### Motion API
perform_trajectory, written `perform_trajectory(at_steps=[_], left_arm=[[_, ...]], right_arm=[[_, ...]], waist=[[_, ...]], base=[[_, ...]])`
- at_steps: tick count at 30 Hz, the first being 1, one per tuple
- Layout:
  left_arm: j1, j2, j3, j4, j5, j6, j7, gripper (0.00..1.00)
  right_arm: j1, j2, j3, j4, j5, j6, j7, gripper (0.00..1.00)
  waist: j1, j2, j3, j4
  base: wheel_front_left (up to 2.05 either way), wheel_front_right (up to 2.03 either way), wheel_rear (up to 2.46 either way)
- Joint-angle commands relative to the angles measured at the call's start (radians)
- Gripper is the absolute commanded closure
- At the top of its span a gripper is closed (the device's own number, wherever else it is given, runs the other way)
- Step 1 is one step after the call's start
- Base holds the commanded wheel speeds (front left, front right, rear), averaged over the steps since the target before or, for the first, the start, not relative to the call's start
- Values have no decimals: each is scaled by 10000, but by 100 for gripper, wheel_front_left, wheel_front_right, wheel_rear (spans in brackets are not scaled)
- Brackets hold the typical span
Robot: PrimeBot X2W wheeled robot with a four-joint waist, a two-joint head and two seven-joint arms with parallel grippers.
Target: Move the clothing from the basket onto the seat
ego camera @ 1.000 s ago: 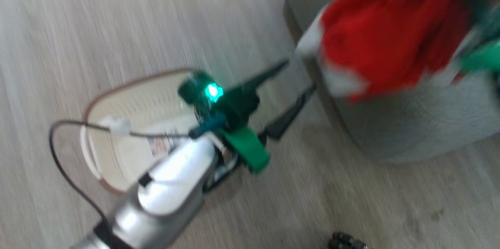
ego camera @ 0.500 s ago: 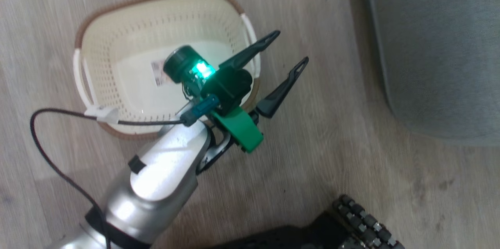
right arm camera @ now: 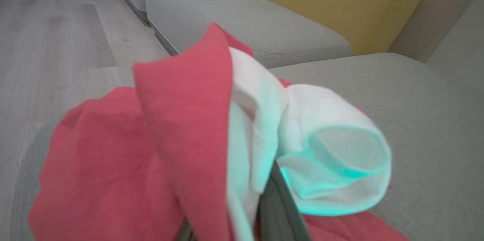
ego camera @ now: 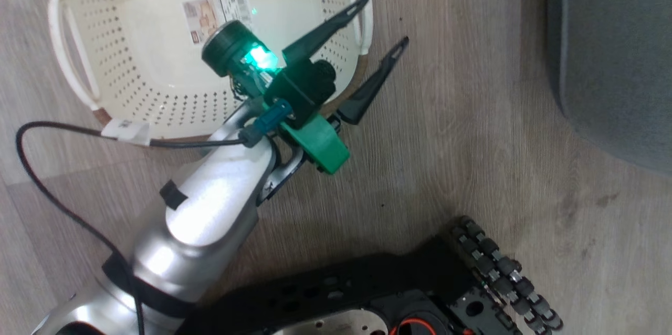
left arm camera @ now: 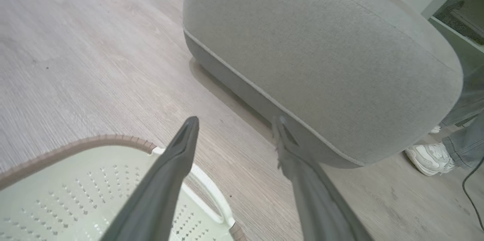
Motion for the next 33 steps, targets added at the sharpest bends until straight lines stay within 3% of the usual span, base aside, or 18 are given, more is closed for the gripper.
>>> perform_trajectory(at_steps=[1, 2, 3, 10, 17, 25, 33], left_arm=[[394, 13, 203, -370, 18, 57, -49, 0], [460, 4, 234, -387, 6, 66, -49, 0], [519, -16, 280, -412, -14, 77, -49, 0], [768, -37, 699, -486, -87, 56, -49, 0], [1179, -243, 1172, -255, -457, -62, -49, 0], [2503, -480, 2667, 86, -928, 49, -49, 0], [3805, -656, 4277, 508, -989, 499, -49, 0]], right_arm=[[160, -318, -297, -293, -260, -4, -58, 64], [219, -216, -391, -276, -392, -4, -59, 8], [263, -118, -465, -236, -478, -4, -59, 0], [994, 337, -257, -675, -1057, -4, -61, 0], [2395, 502, 645, -1572, -754, -4, -61, 0], [5182, 721, 1354, -4106, -138, -4, -62, 0], [7930, 2178, 1286, -7053, -978, -4, -62, 0]], waist=[[-2, 1, 116, -36], [-2, 1, 93, -41], [-2, 1, 51, -43], [-2, 1, -783, -304], [-2, 1, -2172, -372], [-2, 1, -4239, -165], [-2, 1, -5834, 572]], base=[[0, 0, 0], [0, 0, 0], [0, 0, 0], [0, 0, 0], [0, 0, 0], [0, 0, 0], [0, 0, 0]])
